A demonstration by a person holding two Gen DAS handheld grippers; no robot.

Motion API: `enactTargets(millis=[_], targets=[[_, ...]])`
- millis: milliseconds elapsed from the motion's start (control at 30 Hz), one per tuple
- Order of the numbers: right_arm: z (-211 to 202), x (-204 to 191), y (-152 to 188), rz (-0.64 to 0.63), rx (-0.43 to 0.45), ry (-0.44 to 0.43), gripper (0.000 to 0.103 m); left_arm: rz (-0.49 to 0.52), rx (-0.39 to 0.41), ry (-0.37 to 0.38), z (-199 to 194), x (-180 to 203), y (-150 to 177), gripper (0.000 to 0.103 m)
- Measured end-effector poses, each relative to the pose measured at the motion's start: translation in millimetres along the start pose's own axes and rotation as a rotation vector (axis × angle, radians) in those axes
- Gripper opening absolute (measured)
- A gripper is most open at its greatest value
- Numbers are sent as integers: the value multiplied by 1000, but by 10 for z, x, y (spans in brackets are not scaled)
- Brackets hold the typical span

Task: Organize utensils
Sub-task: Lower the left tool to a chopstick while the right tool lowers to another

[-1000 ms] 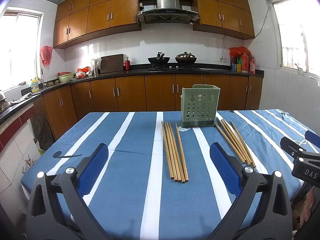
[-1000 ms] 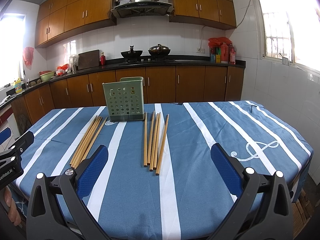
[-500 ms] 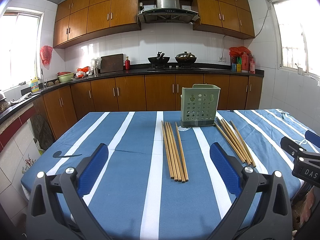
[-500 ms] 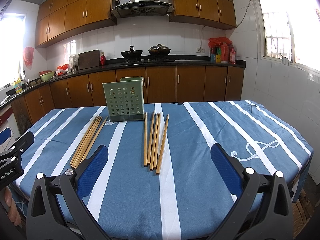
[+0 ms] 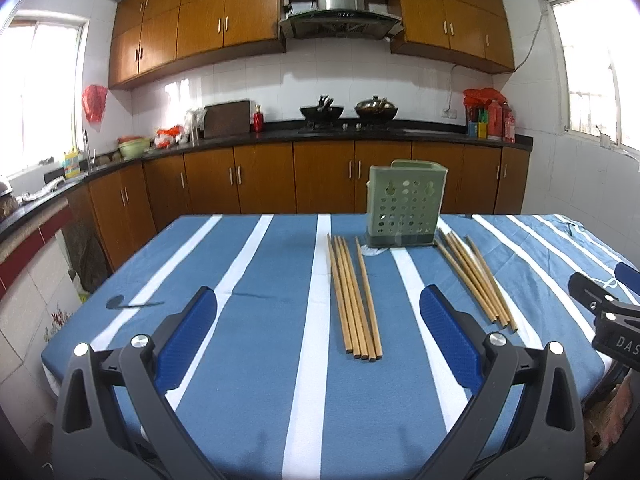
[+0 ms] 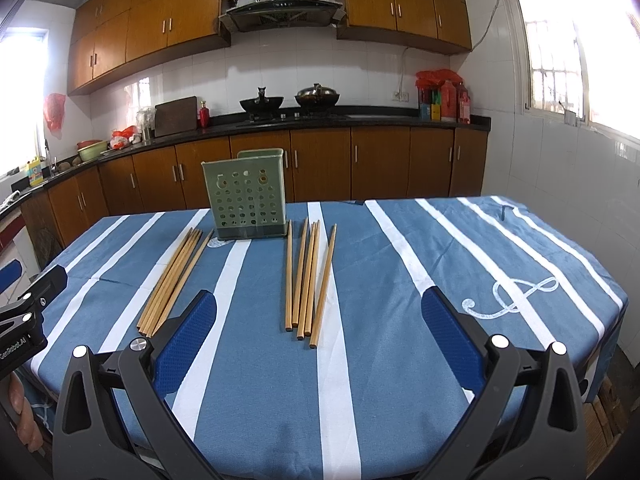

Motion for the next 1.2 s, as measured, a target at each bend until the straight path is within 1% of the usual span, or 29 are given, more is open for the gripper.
enactTargets(millis=[133, 267, 333, 400, 433, 467, 500, 533, 567, 600, 667, 733, 800, 833, 900, 933, 1033, 1200], targets=[[149, 58, 12, 41, -49, -12, 101, -27, -90, 0, 204, -124, 124, 99], [452, 195, 84, 90, -147, -4, 101, -44, -198, -1, 559, -232, 216, 99], [593, 248, 90, 111, -185, 3, 100, -49, -228, 1, 675, -279, 240, 99], [745, 287, 82, 130, -216, 0, 91, -48, -250, -1, 805, -321, 243, 99], [839, 303, 75, 140, -236, -1, 82, -43, -257, 1, 865, -333, 234, 98], [940, 318, 71, 150, -258, 2, 75, -36, -263, 6, 930, -338, 221, 95], [1005, 331, 70, 156, -274, 5, 71, -29, -268, 8, 983, -326, 211, 89], [1111, 337, 75, 167, -301, 4, 63, -19, -278, 13, 1048, -315, 200, 85], [1217, 333, 85, 179, -329, -4, 55, -12, -288, 20, 1106, -299, 192, 79], [1286, 336, 97, 186, -349, -11, 51, -10, -297, 30, 1168, -282, 185, 73], [1474, 308, 160, 192, -407, -26, 40, -20, -322, 71, 1314, -227, 179, 66], [1614, 280, 226, 180, -445, -26, 35, -26, -340, 93, 1400, -194, 191, 61], [1707, 260, 284, 167, -473, -21, 31, -26, -361, 107, 1486, -161, 206, 53], [1712, 259, 278, 156, -457, -16, 25, -23, -375, 115, 1532, -143, 226, 51], [1726, 244, 290, 139, -460, -17, 16, -23, -400, 128, 1606, -106, 263, 41], [1728, 267, 282, 133, -457, -5, 8, -26, -417, 146, 1648, -85, 290, 36], [1742, 344, 275, 155, -452, -10, 8, -36, -446, 184, 1712, -29, 343, 30], [1753, 349, 262, 142, -447, 3, 8, -38, -461, 218, 1752, 32, 355, 28]])
Point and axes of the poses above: each gripper's, at about its wrist camera, not at the fingertips, and z roughly the way its jaws point, x to its right, y to its underside, the point moved 8 cm from there along z, roughly the way its jaws point, and after that the axes turned 4 degrees about z, right-handed, at the moved point
